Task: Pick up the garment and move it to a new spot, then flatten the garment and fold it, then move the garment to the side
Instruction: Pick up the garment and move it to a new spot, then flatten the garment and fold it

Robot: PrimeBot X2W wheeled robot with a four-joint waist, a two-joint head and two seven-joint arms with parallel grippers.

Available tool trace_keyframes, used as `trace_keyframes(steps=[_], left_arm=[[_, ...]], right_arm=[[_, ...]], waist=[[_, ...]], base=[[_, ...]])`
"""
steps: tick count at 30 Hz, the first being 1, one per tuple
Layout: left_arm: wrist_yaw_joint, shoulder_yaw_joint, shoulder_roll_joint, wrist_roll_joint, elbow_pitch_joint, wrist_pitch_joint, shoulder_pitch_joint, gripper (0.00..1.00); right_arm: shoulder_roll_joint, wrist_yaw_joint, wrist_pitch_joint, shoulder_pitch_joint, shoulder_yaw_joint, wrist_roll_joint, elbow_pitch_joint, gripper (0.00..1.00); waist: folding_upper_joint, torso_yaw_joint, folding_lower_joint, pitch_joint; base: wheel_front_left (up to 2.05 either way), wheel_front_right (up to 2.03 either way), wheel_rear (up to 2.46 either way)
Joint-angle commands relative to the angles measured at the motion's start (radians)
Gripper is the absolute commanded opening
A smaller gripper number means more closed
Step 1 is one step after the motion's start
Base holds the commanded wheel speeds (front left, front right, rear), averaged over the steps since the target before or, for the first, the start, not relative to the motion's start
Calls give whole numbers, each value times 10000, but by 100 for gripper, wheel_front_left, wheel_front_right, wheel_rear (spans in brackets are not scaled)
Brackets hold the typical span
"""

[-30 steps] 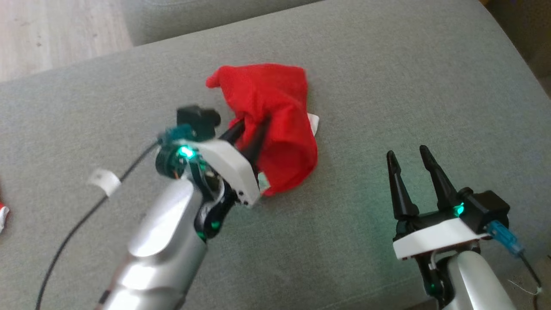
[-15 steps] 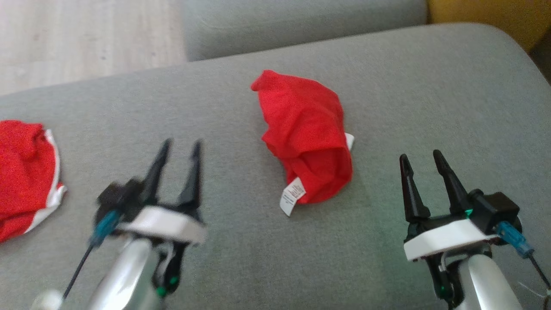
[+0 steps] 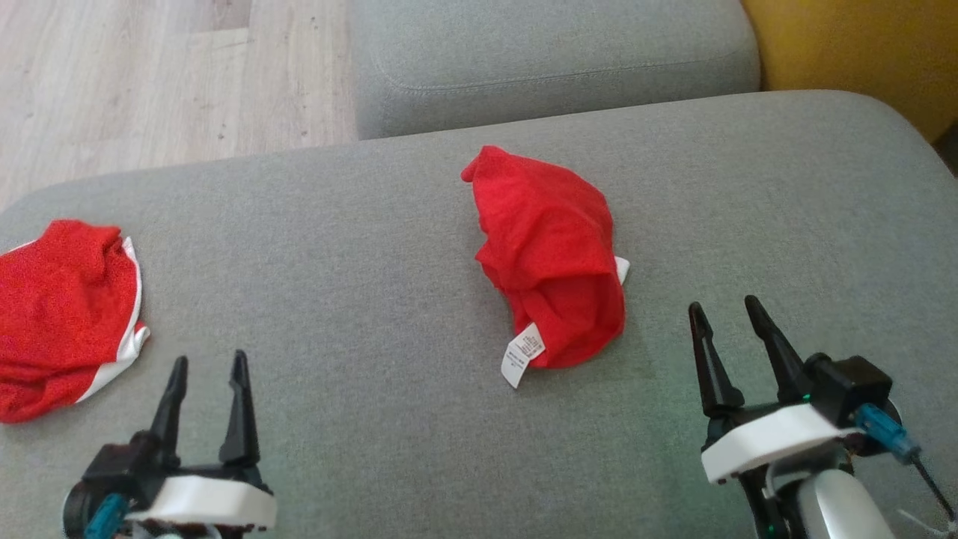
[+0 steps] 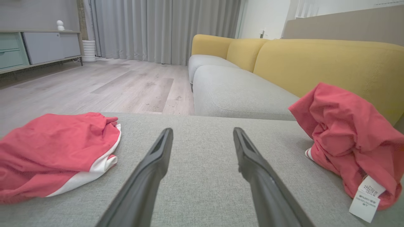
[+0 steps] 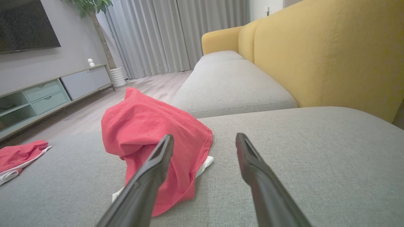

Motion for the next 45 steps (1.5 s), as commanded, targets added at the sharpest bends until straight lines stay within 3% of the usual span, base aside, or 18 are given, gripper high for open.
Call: trace_keyframes(steps=[1,12,16,22,28,29,30,34,37,42,45], left_arm=[[25,615,100,126,-454,-119,-251,100],[-230,882,-215,338,-481,-121,-27,100],[-302,875,-285,420,-476,-121,-194,100],[-482,711,-379,542,-445,-121,-795,100],[-693,506,-499,626,-184,-121,-1437,100],[-717,497,-513,635,-140,-122,-1504,100],[-755,492,-538,655,-51,-122,-1600,100],[-821,533,-598,693,53,-122,-1612,100],[-858,596,-649,710,67,-122,-1495,100],[-880,721,-692,753,-47,-122,-1358,100],[-889,763,-710,773,-102,-122,-1353,100]], right_arm=[[-49,-7,20,-99,232,53,-270,100],[-49,-7,101,-123,286,293,-217,100],[-49,-7,754,-618,604,914,79,100],[-49,-7,2325,-2197,711,1483,1875,100],[-49,-7,3007,-3653,907,1899,4197,100],[-49,-7,3080,-3831,995,2019,4510,98],[-49,-7,2823,-4145,1178,2189,4830,0],[-49,-7,1648,-4417,1363,2547,4582,0],[-49,-7,1174,-4452,1630,2759,3745,0],[-49,-7,1516,-4914,2447,3173,1765,0],[-49,-7,1819,-5405,2899,3392,1218,0]], waist=[[-1,-50,1,-14],[-1,-99,1,38],[-1,66,1,304],[-1,542,1,1057],[-1,1017,1,1607],[-1,1059,1,1643],[-1,1101,1,1654],[-1,1069,1,1403],[-1,983,1,1090],[-1,849,1,842],[-1,825,1,858]], base=[[0,0,0],[0,0,0],[0,0,0],[0,0,0],[0,0,0],[0,0,0],[0,0,0],[0,0,0],[0,0,0],[0,0,0],[0,0,0]])
